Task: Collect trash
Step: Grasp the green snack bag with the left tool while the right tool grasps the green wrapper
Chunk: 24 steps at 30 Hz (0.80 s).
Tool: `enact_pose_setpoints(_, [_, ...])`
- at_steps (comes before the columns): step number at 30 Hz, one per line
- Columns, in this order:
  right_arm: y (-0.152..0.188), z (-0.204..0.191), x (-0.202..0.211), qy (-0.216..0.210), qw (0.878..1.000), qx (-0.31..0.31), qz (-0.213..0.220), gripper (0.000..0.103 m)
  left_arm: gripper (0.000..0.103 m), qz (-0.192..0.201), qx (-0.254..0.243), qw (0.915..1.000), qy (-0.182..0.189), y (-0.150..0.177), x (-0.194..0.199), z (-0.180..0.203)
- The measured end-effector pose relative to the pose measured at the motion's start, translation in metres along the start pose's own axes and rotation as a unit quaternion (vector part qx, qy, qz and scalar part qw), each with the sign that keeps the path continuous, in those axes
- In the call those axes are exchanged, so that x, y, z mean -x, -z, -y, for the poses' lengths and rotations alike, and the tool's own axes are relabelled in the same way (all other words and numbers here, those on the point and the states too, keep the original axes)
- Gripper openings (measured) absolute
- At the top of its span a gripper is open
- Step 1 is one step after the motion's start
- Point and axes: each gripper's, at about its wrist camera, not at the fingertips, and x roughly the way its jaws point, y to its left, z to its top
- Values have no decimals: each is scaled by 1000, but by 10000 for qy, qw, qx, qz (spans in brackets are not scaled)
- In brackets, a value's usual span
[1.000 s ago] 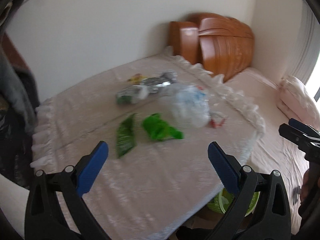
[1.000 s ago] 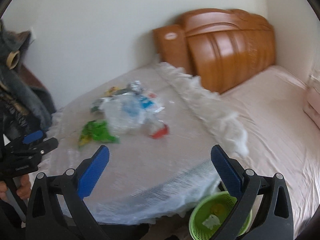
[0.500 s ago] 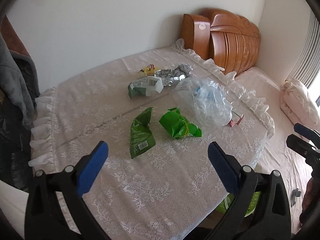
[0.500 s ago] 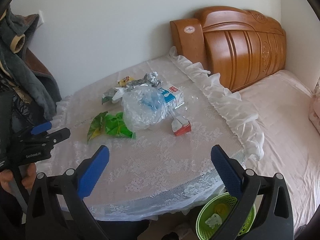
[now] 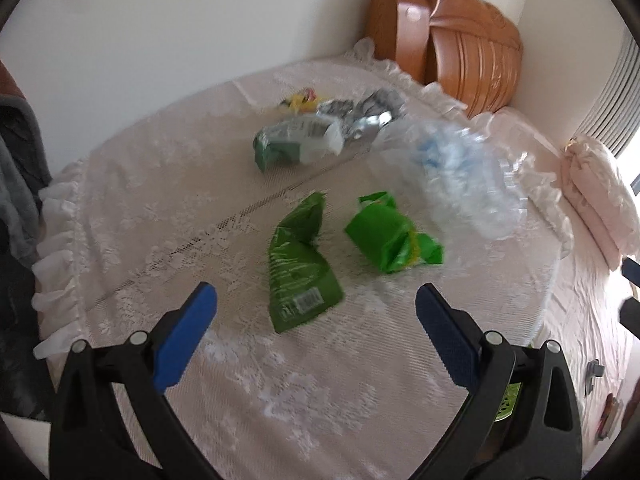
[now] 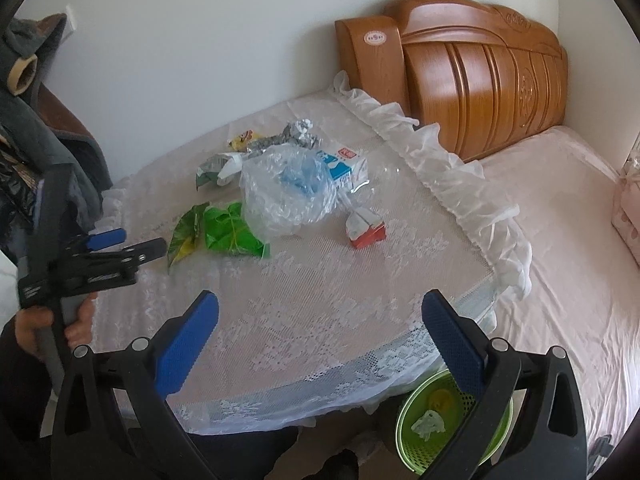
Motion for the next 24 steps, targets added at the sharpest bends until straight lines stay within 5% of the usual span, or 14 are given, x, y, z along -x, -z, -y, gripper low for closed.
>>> enact_pose_setpoints(10, [3, -12, -13, 183, 9996, -43, -227, 101, 87, -406, -55, 9991, 98, -16, -47, -19])
enact_pose_setpoints(20, [0, -28, -26, 169, 9992, -56, -344, 101, 57, -729, -167, 9971, 157, -24, -79, -19])
enact_pose_setpoints(24, [-5, -42, -34, 33, 9992, 115, -376, 101, 57, -696, -40, 9974, 179, -24, -81, -19])
